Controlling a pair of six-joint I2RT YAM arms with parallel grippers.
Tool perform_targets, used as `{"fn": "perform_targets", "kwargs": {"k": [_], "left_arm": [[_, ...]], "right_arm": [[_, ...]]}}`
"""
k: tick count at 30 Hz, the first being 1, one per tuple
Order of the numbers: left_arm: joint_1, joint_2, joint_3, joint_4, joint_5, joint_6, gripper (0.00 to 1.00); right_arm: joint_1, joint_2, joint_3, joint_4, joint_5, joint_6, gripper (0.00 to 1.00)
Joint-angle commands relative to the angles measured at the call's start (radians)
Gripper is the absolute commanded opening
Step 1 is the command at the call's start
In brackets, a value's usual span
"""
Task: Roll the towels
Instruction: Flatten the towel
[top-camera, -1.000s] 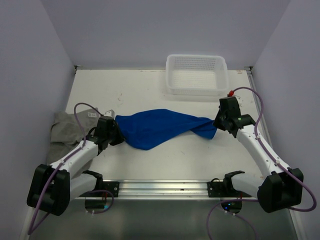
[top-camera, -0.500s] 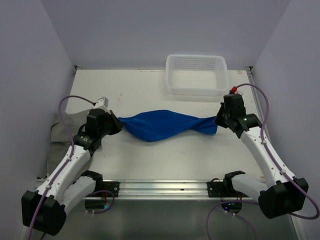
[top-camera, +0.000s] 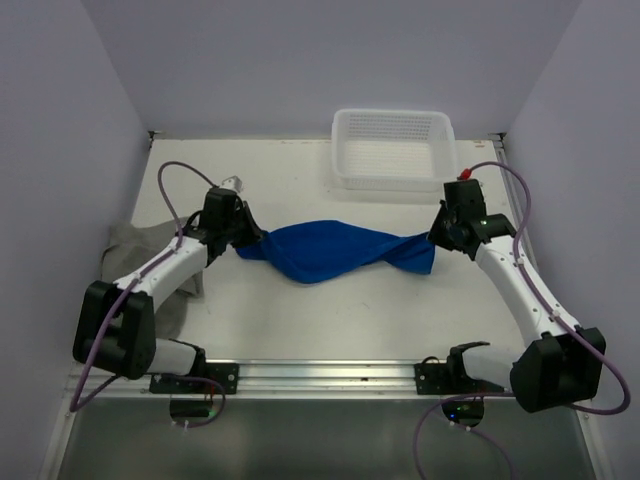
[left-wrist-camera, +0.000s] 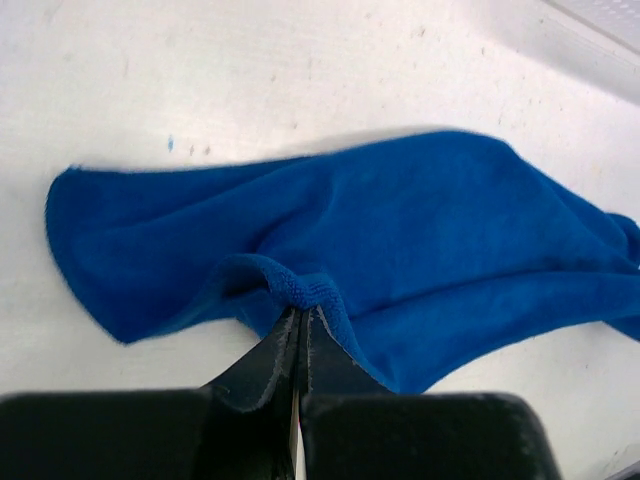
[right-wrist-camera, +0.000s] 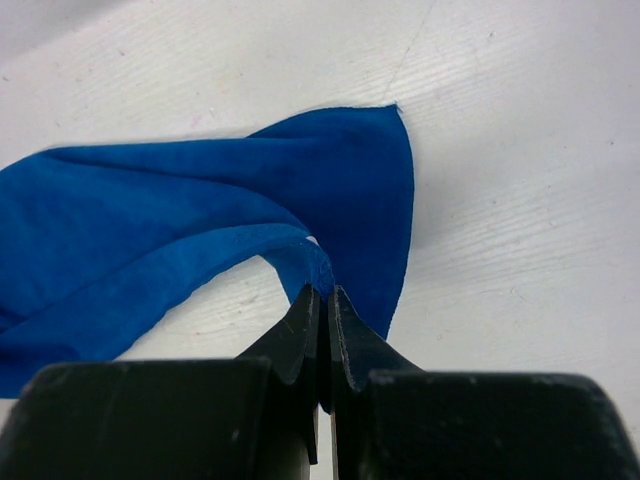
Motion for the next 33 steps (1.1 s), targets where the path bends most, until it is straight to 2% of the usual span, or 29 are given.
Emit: {"fn": "perform_targets", "kwargs": {"k": [1,6,9,10,12,16,19,23,26,27,29,30,33], "left_arm": [[-0.015,0.111,0.131,0.130,0.042,0.028,0.00],[-0.056,0.307,0.262,0.138,0.068,0.048,0.00],[-0.072,0.367,0.287,0.141,0.096,0.063,0.23],[-0.076,0.372,0.286,0.142,0.099,0.071,0.38],[-0.076,0.363,0.280,0.133,0.090,0.080,0.48],[-0.067,0.271,0.252,0.099,0.019,0.106,0.60],[-0.049,0.182,0.217,0.092,-0.027,0.105,0.65],[-0.043,0.131,0.171,0.078,-0.071,0.091,0.66],[-0.043,0.149,0.113,0.095,-0.042,0.071,0.58],[-0.043,0.154,0.082,0.101,-0.036,0.067,0.49],[-0.043,0.169,0.053,0.131,-0.024,0.054,0.45],[-0.041,0.176,0.037,0.134,-0.022,0.050,0.39],[-0.041,0.205,0.034,0.145,-0.019,0.051,0.35]], "right_arm": [[-0.018,0.033,0.045,0.021,0.003,-0.005,0.00],[-0.042,0.078,0.042,0.042,0.001,-0.017,0.00],[-0.053,0.102,0.044,0.053,-0.007,-0.022,0.00],[-0.053,0.107,0.042,0.054,-0.011,-0.021,0.00],[-0.056,0.113,0.041,0.063,-0.017,-0.022,0.00],[-0.060,0.119,0.047,0.074,-0.020,-0.028,0.00],[-0.070,0.119,0.055,0.073,-0.030,-0.034,0.00],[-0.073,0.118,0.042,0.079,-0.046,-0.041,0.00],[-0.076,0.116,0.035,0.086,-0.054,-0.054,0.00],[-0.076,0.116,0.030,0.087,-0.054,-0.059,0.00],[-0.076,0.118,0.026,0.085,-0.051,-0.073,0.00],[-0.076,0.116,0.024,0.086,-0.051,-0.074,0.00],[-0.077,0.113,0.018,0.087,-0.050,-0.087,0.00]]}}
